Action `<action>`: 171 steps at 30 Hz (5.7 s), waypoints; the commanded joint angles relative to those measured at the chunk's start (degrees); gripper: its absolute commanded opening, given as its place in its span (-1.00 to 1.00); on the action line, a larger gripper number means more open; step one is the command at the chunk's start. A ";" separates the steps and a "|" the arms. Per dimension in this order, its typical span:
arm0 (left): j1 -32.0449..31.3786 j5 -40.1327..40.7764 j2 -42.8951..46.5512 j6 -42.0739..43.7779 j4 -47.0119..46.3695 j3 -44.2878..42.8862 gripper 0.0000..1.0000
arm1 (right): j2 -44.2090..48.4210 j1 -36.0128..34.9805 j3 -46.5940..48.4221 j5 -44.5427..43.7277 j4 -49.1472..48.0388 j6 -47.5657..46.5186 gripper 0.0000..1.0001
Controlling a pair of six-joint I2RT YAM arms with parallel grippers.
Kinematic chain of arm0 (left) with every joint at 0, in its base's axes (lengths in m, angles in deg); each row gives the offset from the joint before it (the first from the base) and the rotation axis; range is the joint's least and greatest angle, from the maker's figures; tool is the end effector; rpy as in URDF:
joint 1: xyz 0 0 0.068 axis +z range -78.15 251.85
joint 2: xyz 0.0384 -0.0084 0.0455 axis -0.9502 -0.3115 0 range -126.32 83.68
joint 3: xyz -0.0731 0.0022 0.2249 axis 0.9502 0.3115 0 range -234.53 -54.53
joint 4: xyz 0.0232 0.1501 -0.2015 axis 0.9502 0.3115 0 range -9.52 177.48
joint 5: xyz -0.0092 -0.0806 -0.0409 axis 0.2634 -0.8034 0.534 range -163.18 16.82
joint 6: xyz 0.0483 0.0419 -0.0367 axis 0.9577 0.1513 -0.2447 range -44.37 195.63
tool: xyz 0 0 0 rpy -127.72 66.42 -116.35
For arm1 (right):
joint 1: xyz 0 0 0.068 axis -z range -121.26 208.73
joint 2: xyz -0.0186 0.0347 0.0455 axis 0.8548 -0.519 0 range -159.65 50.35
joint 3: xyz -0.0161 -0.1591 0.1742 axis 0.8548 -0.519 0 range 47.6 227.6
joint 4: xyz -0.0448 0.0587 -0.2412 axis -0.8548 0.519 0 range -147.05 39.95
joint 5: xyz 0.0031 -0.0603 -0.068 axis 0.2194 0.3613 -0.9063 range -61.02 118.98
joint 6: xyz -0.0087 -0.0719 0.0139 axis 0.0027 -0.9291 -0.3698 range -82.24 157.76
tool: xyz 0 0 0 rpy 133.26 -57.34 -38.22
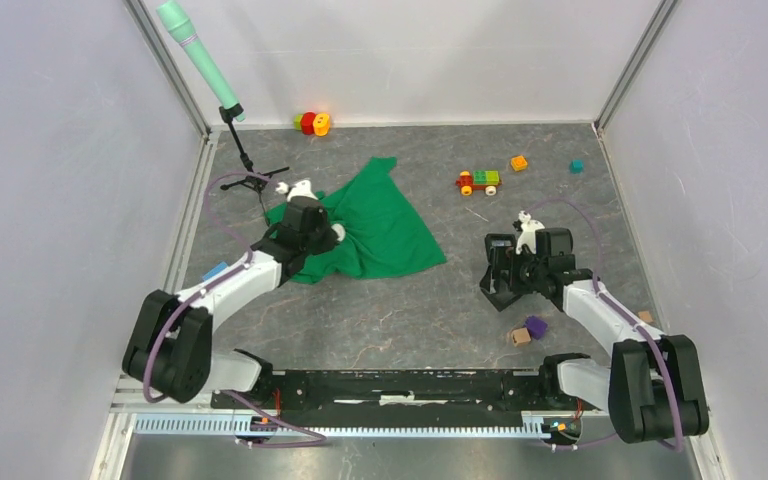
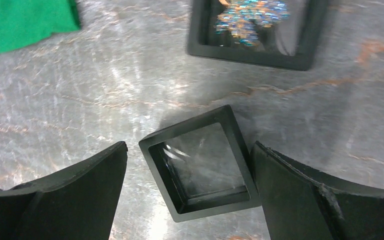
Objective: Remove the brooch from the garment
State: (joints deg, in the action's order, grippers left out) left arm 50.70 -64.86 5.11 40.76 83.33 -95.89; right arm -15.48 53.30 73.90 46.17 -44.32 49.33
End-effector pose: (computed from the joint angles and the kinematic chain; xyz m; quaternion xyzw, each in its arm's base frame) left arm 0.2849 -0.1006 0.1540 -0.1384 0.8940 -0.1397 0.4026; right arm 0.2256 0.0397 0.1115 0.0018 0.9369 0.1871 0.2954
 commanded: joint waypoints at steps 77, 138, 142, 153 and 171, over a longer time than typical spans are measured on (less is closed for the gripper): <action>-8.72 -45.23 2.70 -18.68 -47.20 12.30 0.75 | -9.83 -23.57 -1.94 16.70 -57.00 60.54 0.41; -9.39 -39.06 2.05 -7.22 -29.22 11.77 -0.48 | -5.88 -23.41 2.19 22.72 -48.28 48.64 0.35; -7.32 -35.52 6.08 -6.09 -22.87 11.19 -0.07 | -6.04 -23.40 5.97 18.87 -34.02 40.16 0.36; -6.28 -43.80 4.24 -12.12 -33.97 11.33 0.63 | -7.46 -23.40 7.84 18.81 -29.17 35.41 0.37; -6.62 -51.00 -9.56 -21.28 -50.25 8.42 -0.30 | -8.53 -23.57 7.51 21.92 -30.50 35.18 0.37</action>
State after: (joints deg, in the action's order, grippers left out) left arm 44.36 -112.68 -2.58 22.93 40.01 -85.01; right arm -23.85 30.05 79.52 66.54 -72.73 85.40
